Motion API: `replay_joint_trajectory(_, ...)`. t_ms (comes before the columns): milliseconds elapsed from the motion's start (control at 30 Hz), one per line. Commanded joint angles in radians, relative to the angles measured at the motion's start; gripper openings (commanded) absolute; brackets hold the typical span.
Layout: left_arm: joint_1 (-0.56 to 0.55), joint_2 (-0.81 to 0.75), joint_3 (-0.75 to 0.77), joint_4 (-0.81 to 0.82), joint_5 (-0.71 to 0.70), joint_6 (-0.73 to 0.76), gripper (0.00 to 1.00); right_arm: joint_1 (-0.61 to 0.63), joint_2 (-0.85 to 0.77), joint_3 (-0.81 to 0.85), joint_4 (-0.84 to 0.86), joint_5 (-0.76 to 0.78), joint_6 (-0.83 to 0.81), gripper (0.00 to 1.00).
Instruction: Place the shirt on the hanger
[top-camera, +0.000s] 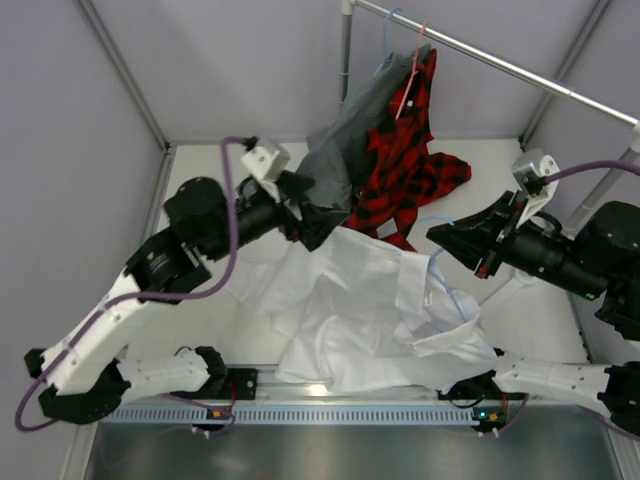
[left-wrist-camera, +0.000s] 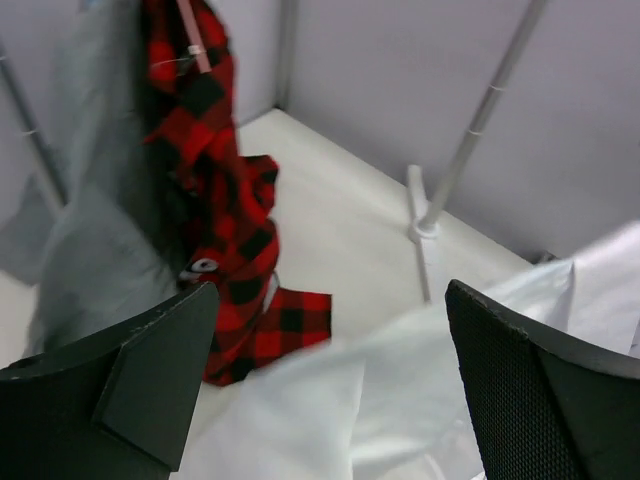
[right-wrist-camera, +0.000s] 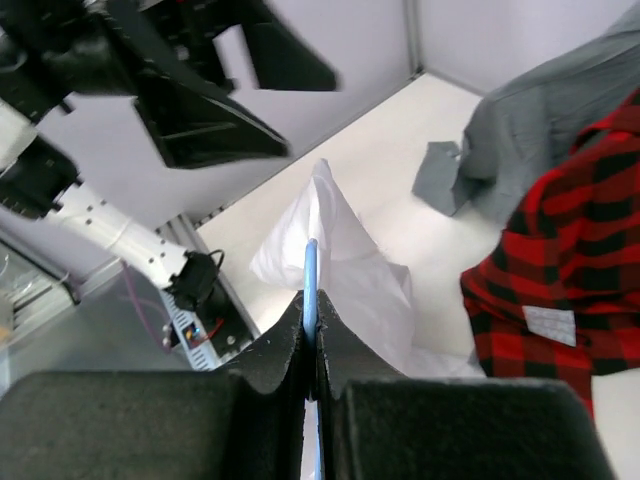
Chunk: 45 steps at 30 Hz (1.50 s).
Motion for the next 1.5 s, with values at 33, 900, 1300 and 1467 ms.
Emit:
replay_joint_trajectory(33,0.001,-0.217,-0.160,-0.076,-0.334,-0.084,0.98,0.002,0.002,0.055,0.009,0.130,-0.014,0.00)
replay_joint_trajectory(900,0.044,-0.095,-0.487,-0.024,-0.757,-0.502,0.00,0.001,-0.047,0.124,-0.071,0.239,-0.013,0.00)
replay_joint_trajectory(1300,0.145,0.028,-0.398,-0.153,-0.578,-0.632,0.00,0.001,-0.003,0.144,-0.057,0.234,-0.042,0.00)
replay_joint_trajectory(1467,0.143,0.030,-0.294,-0.151,-0.483,-0.510,0.65,0.001,0.051,0.187,-0.060,0.234,-0.056,0.00)
